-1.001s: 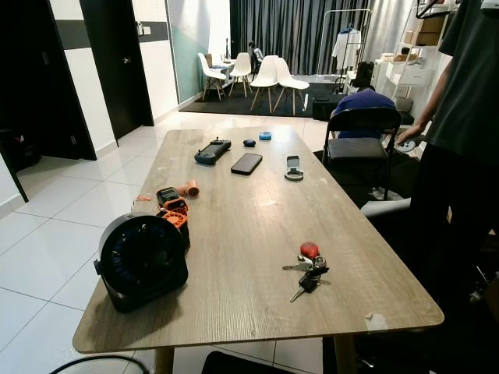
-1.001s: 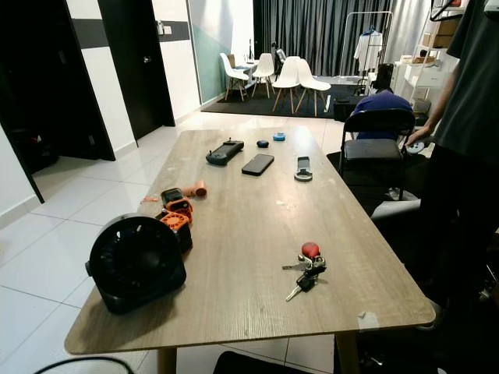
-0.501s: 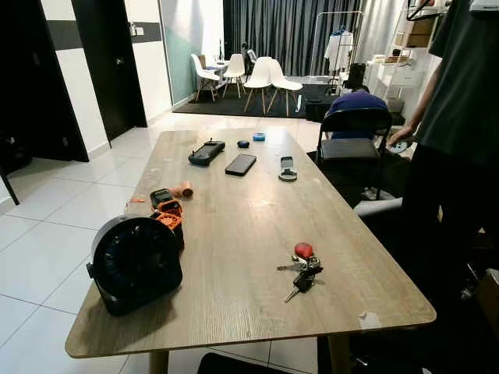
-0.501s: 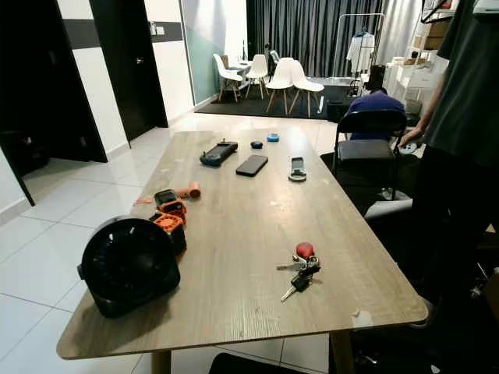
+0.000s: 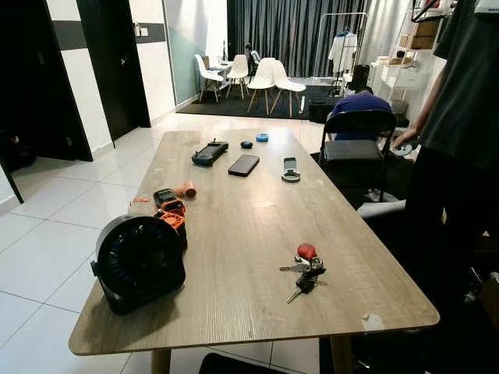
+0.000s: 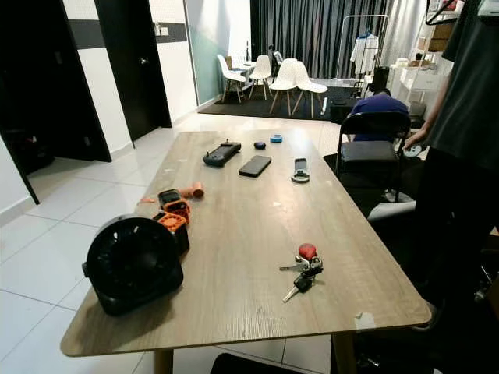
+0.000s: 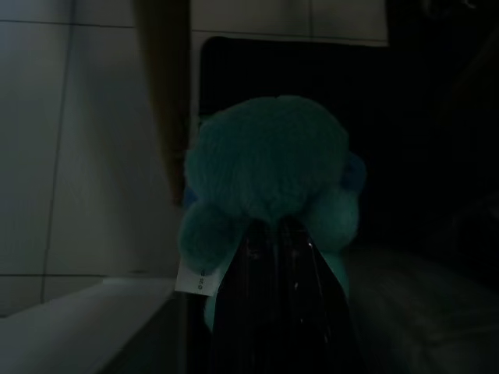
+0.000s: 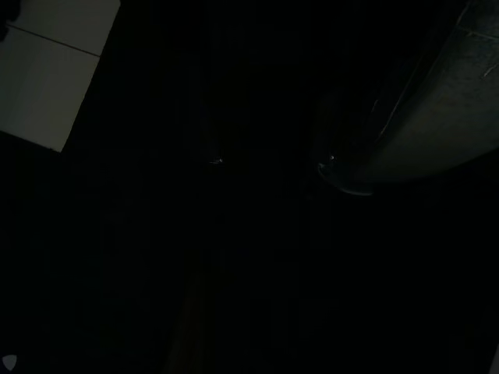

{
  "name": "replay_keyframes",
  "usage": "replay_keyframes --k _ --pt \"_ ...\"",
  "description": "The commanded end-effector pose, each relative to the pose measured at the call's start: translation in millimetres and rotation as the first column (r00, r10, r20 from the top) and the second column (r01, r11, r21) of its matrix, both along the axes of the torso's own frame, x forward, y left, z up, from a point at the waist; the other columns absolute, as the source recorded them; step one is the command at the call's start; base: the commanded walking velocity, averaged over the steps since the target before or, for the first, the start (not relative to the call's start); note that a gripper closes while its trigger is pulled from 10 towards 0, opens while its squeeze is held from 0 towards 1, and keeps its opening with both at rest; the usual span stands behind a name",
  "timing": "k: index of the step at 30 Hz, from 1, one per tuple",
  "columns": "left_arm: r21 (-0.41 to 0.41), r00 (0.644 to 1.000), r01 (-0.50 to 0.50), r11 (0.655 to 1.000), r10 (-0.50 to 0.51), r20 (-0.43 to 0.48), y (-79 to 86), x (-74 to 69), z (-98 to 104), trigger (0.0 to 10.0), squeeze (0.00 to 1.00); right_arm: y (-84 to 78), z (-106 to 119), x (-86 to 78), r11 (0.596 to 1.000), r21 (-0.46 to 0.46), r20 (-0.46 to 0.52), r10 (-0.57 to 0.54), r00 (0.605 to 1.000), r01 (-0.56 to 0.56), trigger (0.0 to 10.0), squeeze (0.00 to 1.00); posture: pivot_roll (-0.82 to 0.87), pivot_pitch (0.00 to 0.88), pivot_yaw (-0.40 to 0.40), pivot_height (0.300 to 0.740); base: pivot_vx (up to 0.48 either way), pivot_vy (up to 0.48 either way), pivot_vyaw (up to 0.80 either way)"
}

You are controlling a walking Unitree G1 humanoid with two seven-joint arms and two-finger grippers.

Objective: Hang keys on a hook

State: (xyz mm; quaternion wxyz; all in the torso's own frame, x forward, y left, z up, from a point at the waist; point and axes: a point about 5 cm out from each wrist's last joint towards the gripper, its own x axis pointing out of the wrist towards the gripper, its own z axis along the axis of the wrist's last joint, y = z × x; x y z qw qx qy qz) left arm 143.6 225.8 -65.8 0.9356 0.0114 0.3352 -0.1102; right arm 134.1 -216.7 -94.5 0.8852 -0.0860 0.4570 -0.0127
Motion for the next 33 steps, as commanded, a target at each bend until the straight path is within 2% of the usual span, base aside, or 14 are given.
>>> replay_keyframes --k 1,5,13,20,24,27,28,30,33 --pt "0.002 1.0 -0.028 1.0 0.028 -0.012 1.0 -2.6 -2 10.0 0.0 2.4 -2 -3.9 1.0 0.003 -0.017 -0.003 1.0 0.004 10.0 0.0 0.04 0.051 0.015 0.74 0.0 -0.289 0.0" --pt "0.003 0.999 -0.032 0.999 0.032 -0.011 -0.5 -11.6 -6 10.0 0.0 3.8 -3 -5.1 1.0 0.005 -0.021 -0.004 1.0 0.004 10.0 0.0 0.04 0.05 0.013 0.74 0.0 -0.353 0.0" --pt "0.0 1.0 -0.023 1.0 0.023 -0.011 -1.2 -14.6 -7 10.0 0.0 4.9 -3 -5.3 1.0 0.007 -0.024 -0.003 1.0 0.003 10.0 0.0 0.04 0.045 0.015 0.74 0.0 -0.426 0.0" --pt "0.015 1.0 -0.012 1.0 0.012 -0.016 -0.8 -14.6 -9 10.0 0.0 4.6 -3 -4.4 1.0 0.004 -0.026 -0.002 1.0 0.002 10.0 0.0 0.04 0.036 0.014 0.74 0.0 -0.411 0.0" --pt "0.049 0.999 -0.037 0.998 0.038 -0.034 2.3 -10.6 -10 10.0 0.0 4.6 -3 -3.6 1.0 0.003 -0.026 0.0 1.0 0.0 10.0 0.0 0.04 0.036 0.014 0.74 0.0 0.0 0.0" --pt "0.076 0.998 -0.028 0.997 0.032 -0.048 2.3 6.0 -8 10.0 0.0 4.8 -3 -2.3 1.0 0.003 -0.025 0.003 1.0 -0.003 10.0 0.0 0.04 0.034 0.014 0.74 0.0 0.0 0.0" --pt "0.076 0.998 -0.028 0.997 0.032 -0.048 2.3 6.0 -8 10.0 0.0 4.8 -3 -2.3 1.0 0.003 -0.025 0.003 1.0 -0.003 10.0 0.0 0.04 0.034 0.014 0.74 0.0 0.0 0.0" --pt "0.094 0.998 -0.025 0.995 0.03 -0.05 2.4 15.4 -6 10.0 0.0 4.9 -2 -1.7 1.0 0.004 -0.025 0.003 1.0 -0.002 10.0 0.0 0.04 0.035 0.014 0.74 0.0 0.0 0.0" --pt "0.115 0.999 -0.026 0.993 0.031 -0.038 -0.5 33.4 -1 10.0 0.0 4.2 -2 0.8 1.0 0.015 -0.015 -0.027 1.0 0.027 10.0 0.0 0.05 0.041 0.019 0.74 0.0 0.0 0.0"
